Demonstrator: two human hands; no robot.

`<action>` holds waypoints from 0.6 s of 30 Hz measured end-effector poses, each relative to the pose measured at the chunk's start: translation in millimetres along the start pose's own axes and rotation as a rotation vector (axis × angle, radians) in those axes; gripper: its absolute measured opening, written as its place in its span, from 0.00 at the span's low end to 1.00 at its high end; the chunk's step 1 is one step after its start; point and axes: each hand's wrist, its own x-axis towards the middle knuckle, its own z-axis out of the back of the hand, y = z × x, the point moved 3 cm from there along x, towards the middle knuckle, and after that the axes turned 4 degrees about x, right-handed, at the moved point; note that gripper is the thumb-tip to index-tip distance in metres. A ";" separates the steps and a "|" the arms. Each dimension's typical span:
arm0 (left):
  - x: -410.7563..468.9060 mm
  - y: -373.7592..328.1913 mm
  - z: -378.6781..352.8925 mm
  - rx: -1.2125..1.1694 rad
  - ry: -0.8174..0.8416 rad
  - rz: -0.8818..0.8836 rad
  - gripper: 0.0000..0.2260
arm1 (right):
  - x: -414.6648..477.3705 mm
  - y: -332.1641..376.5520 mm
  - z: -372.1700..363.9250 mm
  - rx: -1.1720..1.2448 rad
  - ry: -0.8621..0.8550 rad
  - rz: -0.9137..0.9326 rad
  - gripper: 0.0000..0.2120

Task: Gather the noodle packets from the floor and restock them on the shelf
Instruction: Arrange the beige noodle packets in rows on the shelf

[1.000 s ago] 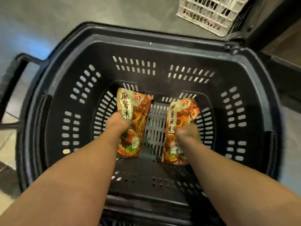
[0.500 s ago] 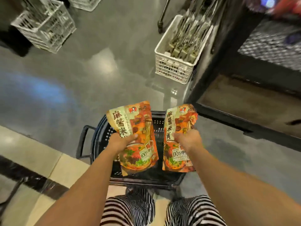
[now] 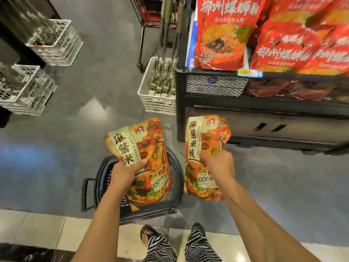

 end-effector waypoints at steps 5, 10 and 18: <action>-37.4 -62.2 -31.2 0.085 0.051 -0.172 0.14 | -10.4 3.9 76.4 0.184 -0.094 0.005 0.15; -58.5 -116.8 -68.1 0.069 0.093 -0.252 0.16 | -13.2 -5.1 143.4 0.315 -0.181 0.023 0.12; -85.2 -157.3 -144.2 0.073 0.195 -0.336 0.17 | -8.1 -51.1 227.4 0.446 -0.389 -0.080 0.14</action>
